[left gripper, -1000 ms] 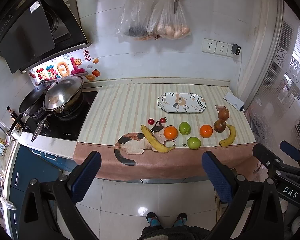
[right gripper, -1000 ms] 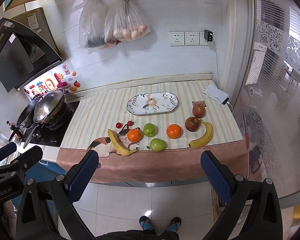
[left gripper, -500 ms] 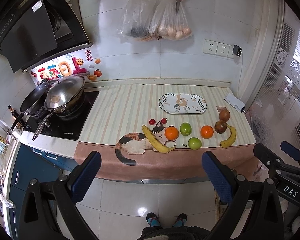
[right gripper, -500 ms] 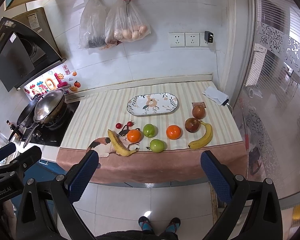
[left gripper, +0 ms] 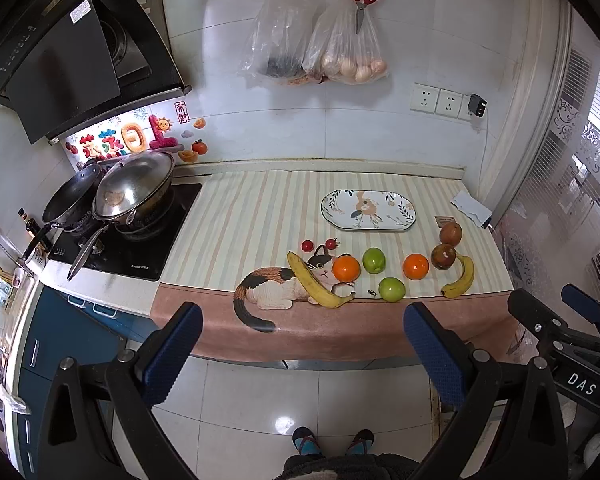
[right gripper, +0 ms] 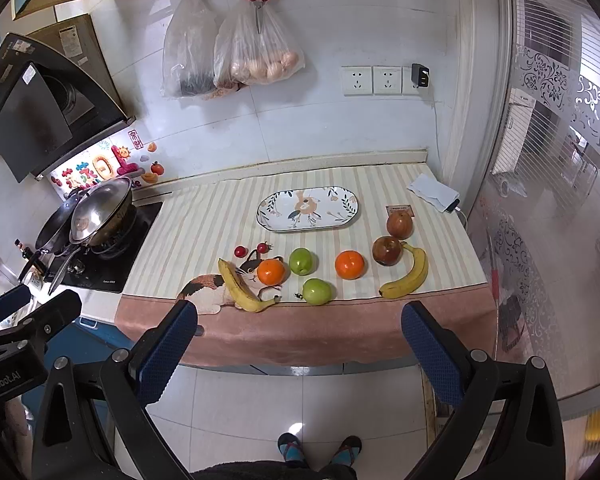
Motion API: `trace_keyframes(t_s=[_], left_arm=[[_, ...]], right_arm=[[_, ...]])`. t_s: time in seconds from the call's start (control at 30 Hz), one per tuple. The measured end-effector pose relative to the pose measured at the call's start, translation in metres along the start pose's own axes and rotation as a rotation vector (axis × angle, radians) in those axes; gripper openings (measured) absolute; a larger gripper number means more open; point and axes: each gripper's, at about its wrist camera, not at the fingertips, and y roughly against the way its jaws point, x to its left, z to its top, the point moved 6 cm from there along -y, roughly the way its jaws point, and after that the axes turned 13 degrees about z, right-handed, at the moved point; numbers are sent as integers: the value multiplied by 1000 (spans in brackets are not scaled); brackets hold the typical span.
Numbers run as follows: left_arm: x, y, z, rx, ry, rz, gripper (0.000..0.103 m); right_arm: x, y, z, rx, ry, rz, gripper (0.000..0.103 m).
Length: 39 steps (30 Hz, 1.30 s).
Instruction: Organize fruits
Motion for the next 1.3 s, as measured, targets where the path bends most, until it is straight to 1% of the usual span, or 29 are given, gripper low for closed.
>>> trace_keyframes(t_s=[0.27, 0.43, 0.53, 0.63, 0.7, 0.77, 0.8, 0.87, 0.97, 1.03, 1.07, 1.1, 1.17, 1.23, 1.3], left_arm=[[-1, 0, -1, -1, 0, -1, 103], [-2, -5, 0, 0, 4, 3, 103], [1, -20, 3, 17, 11, 6, 103], [10, -45, 11, 40, 12, 6, 103], [12, -64, 14, 59, 11, 13, 103], [9, -83, 17, 77, 9, 4, 103], [8, -95, 18, 88, 5, 14, 103], [2, -122, 20, 127, -10, 23, 103], [-7, -168, 19, 205, -22, 41, 103], [-13, -202, 14, 276, -18, 44, 103], [-18, -223, 10, 327, -10, 37, 103], [-20, -236, 8, 358, -3, 33, 103], [-30, -273, 0, 447, 19, 33, 101], [-38, -297, -8, 508, 35, 37, 96], [-50, -324, -17, 586, 64, 32, 92]], right_arm=[[1, -1, 1, -3, -2, -2, 103], [-1, -7, 6, -11, -41, 0, 103], [-5, -17, 10, -12, -68, -17, 103], [-13, -32, 13, -6, -110, -27, 103], [-23, -44, 16, 5, -144, -38, 103], [-37, -56, 18, 7, -184, -51, 103], [-45, -62, 19, 6, -200, -62, 103], [-63, -74, 21, 14, -219, -94, 103], [-98, -97, 23, 15, -247, -135, 103], [-125, -116, 24, 34, -264, -166, 103], [-139, -127, 26, 39, -275, -171, 103], [-155, -139, 27, 43, -288, -175, 103], [-189, -167, 28, 72, -324, -171, 100], [-223, -196, 29, 107, -359, -168, 92], [-255, -226, 28, 161, -402, -160, 88]])
